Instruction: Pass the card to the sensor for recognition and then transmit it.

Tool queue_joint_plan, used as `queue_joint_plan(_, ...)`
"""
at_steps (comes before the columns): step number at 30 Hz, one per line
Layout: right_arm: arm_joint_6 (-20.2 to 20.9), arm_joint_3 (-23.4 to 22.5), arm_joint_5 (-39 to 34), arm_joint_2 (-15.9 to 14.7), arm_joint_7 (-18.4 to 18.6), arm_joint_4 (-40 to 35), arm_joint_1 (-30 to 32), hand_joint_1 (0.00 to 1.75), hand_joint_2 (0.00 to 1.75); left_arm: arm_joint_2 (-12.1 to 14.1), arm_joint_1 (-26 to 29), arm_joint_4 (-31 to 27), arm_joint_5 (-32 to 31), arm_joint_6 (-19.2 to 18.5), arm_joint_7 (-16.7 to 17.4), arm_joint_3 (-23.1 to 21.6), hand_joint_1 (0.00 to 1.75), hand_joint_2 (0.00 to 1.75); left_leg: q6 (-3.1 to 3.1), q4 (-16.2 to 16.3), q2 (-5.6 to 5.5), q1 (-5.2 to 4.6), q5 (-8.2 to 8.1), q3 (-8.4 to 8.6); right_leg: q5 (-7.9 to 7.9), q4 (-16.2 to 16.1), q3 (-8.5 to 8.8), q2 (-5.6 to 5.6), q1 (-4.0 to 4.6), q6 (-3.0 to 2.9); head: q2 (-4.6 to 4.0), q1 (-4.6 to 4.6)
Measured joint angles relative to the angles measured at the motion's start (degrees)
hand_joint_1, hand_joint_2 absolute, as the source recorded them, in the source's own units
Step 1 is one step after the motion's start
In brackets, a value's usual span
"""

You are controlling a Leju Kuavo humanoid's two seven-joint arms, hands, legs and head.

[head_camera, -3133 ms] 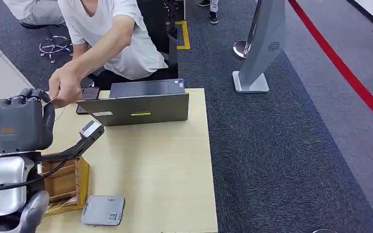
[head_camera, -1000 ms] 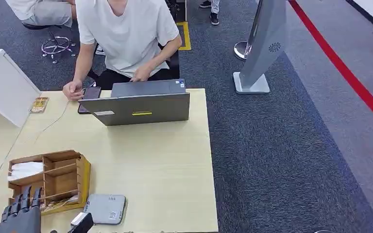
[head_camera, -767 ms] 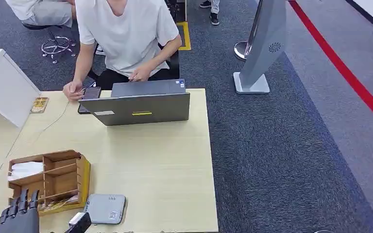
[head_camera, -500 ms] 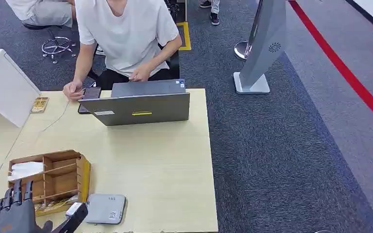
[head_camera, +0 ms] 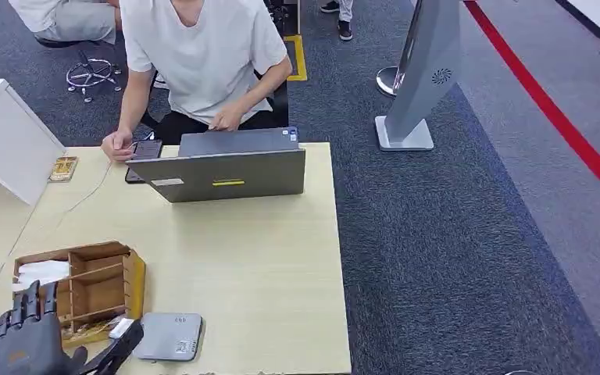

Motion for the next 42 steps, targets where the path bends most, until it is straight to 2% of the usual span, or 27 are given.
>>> queue_joint_plan(16, 0.2, 0.0, 1.1, 0.0, -1.1, 0.0, -0.1, 0.0, 1.75, 0.0, 0.0, 1.2, 0.0, -0.4, 0.0, -3.4, 0.0, 1.75, 0.0, 0.0, 0.0, 0.0, 0.0, 0.0, 0.0, 0.0, 0.0, 0.0, 0.0, 0.0, 0.0, 0.02)
queue_joint_plan(17, 0.2, 0.0, 1.1, 0.0, -1.1, 0.0, -0.1, 0.0, 1.75, 0.0, 0.0, 1.2, 0.0, -0.4, 0.0, -3.6, 1.75, 1.75, 0.0, 0.0, 0.0, 0.0, 0.0, 0.0, 0.0, 0.0, 0.0, 0.0, 0.0, 0.0, 0.0, 0.0)
queue_joint_plan(34, 0.2, -0.1, 1.2, 0.0, -1.2, 0.0, -0.3, 0.0, 1.75, -0.3, 0.0, 1.9, 0.0, -2.1, -1.5, -4.3, 1.75, 1.75, 0.0, 0.0, 0.0, 0.0, 0.0, 0.0, 0.0, 0.0, 0.0, 0.0, 0.0, 0.0, 0.0, 0.0)
queue_joint_plan(42, 0.2, -0.4, 1.2, 0.0, -1.4, 0.1, -0.4, 0.0, 1.75, -0.6, 0.0, 1.9, 0.0, -1.3, -2.1, -4.3, 1.75, 1.75, 0.0, 0.0, 0.0, 0.0, 0.0, 0.01, 0.0, 0.0, 0.01, -0.01, 0.0, 0.0, 0.0, 0.0)
